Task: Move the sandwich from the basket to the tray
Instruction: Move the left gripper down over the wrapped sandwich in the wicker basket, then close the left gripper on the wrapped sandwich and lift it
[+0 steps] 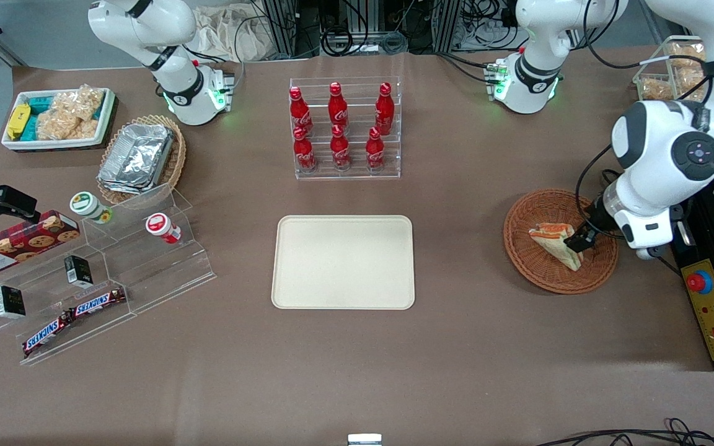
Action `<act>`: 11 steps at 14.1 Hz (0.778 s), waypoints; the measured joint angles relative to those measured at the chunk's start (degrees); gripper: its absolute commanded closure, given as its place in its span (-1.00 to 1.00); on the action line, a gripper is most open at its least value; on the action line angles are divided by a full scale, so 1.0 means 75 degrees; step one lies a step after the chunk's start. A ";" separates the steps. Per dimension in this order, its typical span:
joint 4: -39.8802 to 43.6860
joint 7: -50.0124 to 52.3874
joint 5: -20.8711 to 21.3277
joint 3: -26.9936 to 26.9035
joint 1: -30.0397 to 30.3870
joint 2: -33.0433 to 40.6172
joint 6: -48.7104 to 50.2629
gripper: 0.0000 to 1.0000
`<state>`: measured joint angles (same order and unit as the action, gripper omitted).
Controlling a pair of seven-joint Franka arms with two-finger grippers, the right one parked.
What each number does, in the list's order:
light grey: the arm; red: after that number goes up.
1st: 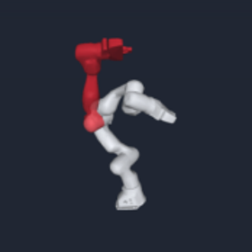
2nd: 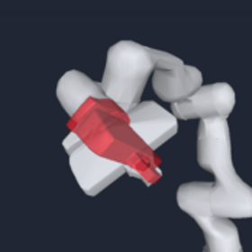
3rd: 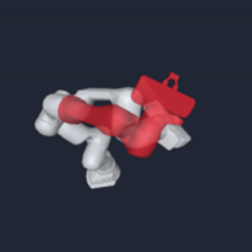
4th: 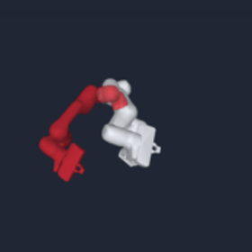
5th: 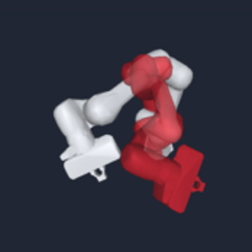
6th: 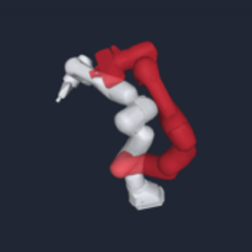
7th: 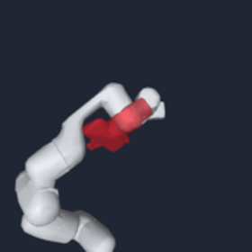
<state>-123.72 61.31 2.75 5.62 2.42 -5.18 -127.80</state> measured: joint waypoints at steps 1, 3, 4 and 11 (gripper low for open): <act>-0.0085 0.0149 0.0000 0.0000 0.0000 -0.0107 -0.0144 -1.00; -0.0173 0.0249 0.0001 -0.0001 0.0001 -0.0294 -0.0437 -1.00; -0.0230 0.0272 0.0001 -0.0001 0.0002 -0.0357 -0.0595 -1.00; -0.0347 0.0290 0.0029 -0.0003 0.0002 -0.0831 -0.1214 -1.00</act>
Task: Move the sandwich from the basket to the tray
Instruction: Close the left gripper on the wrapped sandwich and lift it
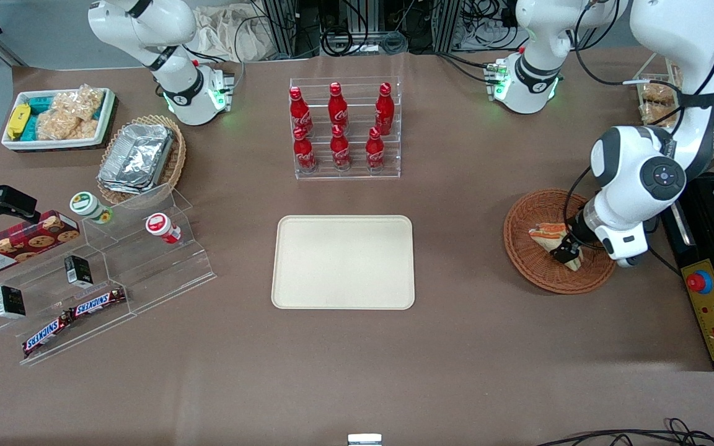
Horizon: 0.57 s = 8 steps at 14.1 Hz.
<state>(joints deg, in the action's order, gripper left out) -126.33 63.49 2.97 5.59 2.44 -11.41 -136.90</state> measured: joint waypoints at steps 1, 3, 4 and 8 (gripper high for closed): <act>-0.0004 0.0000 0.0065 0.0000 0.0000 -0.0066 -0.0029 -1.00; -0.0011 0.0001 0.0252 -0.0001 0.0000 -0.0169 -0.0051 -1.00; -0.0017 0.0004 0.0350 -0.0005 0.0000 -0.0229 -0.0084 -1.00; -0.0095 0.0009 0.0524 -0.0148 0.0004 -0.0461 -0.0417 -0.09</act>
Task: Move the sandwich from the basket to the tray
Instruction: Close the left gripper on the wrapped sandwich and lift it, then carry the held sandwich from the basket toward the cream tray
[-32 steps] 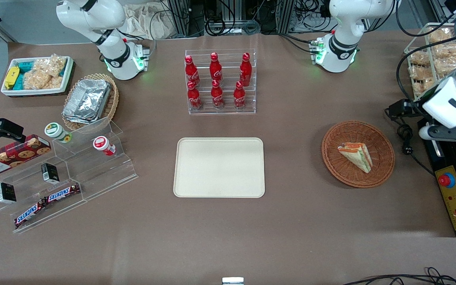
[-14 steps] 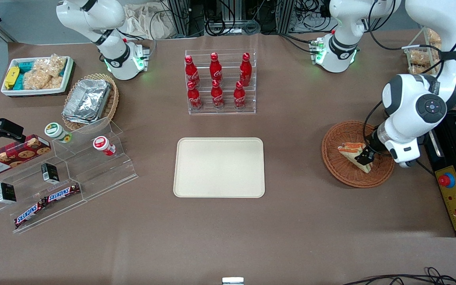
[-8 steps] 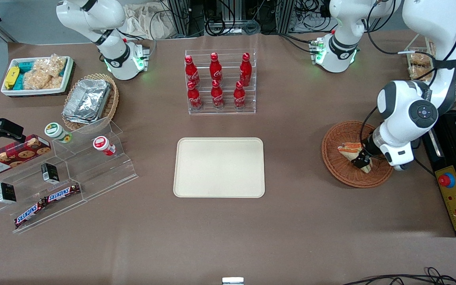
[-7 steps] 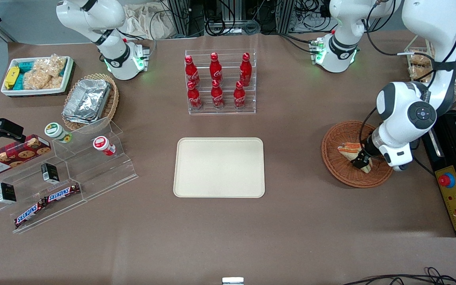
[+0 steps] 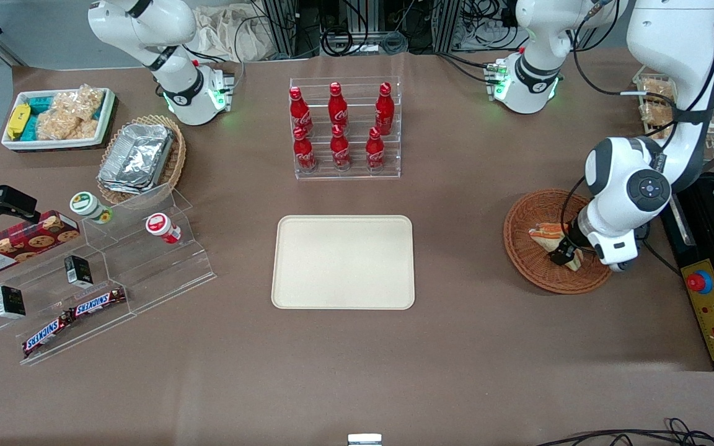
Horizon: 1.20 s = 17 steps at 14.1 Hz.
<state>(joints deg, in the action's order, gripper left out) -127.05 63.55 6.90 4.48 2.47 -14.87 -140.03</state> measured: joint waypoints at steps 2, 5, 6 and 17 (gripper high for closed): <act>-0.0018 0.0000 0.0086 -0.0011 0.0000 -0.0061 -0.0061 0.96; -0.0018 -0.0001 0.0116 0.0022 -0.0003 -0.0067 -0.0071 1.00; -0.0018 0.0000 0.0119 0.0045 -0.0011 -0.0066 -0.0058 1.00; 0.2168 -0.0231 0.0044 0.0635 -0.0107 0.0089 0.3375 1.00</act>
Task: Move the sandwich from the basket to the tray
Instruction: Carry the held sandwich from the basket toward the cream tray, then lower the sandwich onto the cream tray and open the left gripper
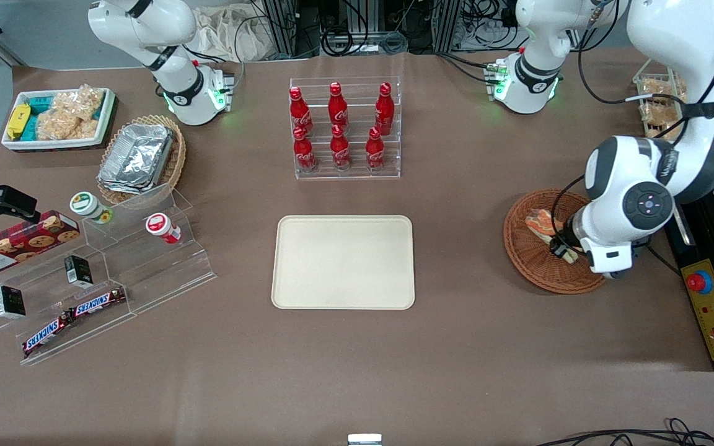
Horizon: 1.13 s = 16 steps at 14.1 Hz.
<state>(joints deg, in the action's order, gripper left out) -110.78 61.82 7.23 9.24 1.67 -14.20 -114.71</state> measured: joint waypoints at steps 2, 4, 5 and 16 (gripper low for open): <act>0.0632 -0.0331 -0.0407 0.0002 0.0002 0.0052 0.0660 1.00; 0.1299 -0.0641 -0.0579 0.0060 0.0005 0.0072 0.1224 1.00; 0.1572 -0.0711 -0.0617 0.0201 0.0011 0.0077 0.1324 1.00; 0.2978 -0.1043 0.0543 0.2883 -0.0989 -0.1299 0.0743 1.00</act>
<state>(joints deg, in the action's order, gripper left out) -88.45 54.00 11.31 30.87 -5.75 -23.94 -109.14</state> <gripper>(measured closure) 0.846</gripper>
